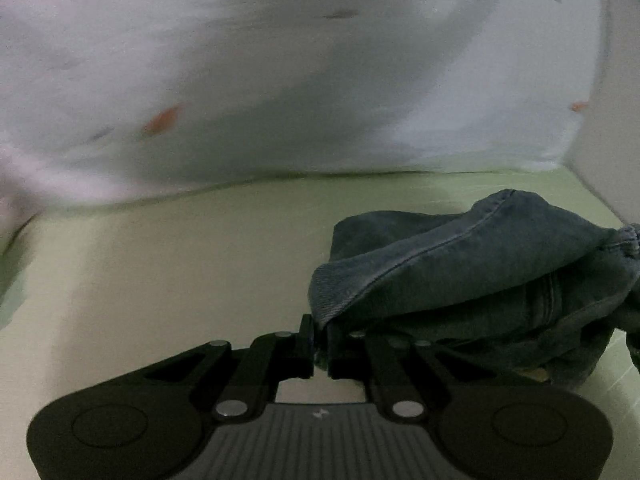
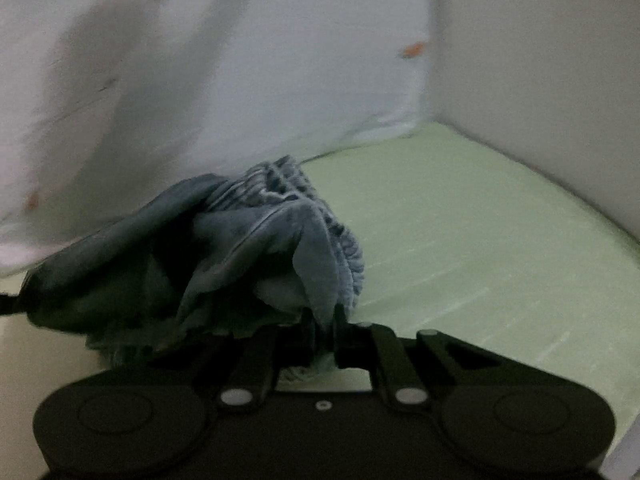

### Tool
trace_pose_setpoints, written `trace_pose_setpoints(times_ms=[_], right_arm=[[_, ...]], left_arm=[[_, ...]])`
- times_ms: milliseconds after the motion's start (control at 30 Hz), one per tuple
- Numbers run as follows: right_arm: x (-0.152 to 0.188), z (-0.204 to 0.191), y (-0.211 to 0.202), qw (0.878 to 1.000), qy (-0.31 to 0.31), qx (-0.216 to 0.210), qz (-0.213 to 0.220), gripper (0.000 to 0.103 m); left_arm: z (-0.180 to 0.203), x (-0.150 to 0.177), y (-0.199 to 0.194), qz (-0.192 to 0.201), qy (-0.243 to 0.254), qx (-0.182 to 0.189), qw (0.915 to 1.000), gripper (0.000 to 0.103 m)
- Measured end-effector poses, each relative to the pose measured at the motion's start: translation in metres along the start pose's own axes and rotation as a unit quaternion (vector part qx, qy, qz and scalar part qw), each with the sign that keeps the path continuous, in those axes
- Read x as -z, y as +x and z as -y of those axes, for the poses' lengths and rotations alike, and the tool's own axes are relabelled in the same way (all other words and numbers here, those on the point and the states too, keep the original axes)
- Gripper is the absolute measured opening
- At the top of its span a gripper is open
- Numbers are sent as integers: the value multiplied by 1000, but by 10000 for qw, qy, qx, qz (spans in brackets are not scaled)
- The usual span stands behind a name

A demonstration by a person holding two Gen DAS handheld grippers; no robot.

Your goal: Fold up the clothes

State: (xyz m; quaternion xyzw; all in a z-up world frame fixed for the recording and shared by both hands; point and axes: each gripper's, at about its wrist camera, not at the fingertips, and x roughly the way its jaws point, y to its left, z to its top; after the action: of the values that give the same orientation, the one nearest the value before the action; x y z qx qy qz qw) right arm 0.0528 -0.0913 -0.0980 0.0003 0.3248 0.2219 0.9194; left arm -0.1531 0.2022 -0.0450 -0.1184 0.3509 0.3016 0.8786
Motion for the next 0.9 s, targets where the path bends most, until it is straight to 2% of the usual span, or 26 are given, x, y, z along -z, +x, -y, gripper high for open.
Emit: trace_pose_setpoints(times_ms=[167, 300, 467, 600, 733, 900], right_arm=[[15, -75, -15, 9960, -593, -656, -86, 8], [28, -122, -22, 9892, -941, -1107, -195, 8], [47, -170, -34, 9808, -1298, -1438, -216, 8], [53, -190, -45, 9799, -1302, -1497, -218, 8], [59, -187, -46, 9809, -1298, -1435, -178, 8], [49, -187, -38, 9802, -1456, -1336, -96, 8]], left_arm=[[-93, 53, -72, -64, -768, -628, 9950, 7], [-138, 86, -105, -131, -1384, -1003, 9852, 7], [-175, 105, -126, -70, -1694, -1271, 9773, 7], [-184, 116, -140, -8, -1829, -1223, 9755, 7], [-180, 121, -139, 91, -1860, -1179, 9754, 7], [-165, 110, -131, 223, -1951, -1237, 9727, 7]])
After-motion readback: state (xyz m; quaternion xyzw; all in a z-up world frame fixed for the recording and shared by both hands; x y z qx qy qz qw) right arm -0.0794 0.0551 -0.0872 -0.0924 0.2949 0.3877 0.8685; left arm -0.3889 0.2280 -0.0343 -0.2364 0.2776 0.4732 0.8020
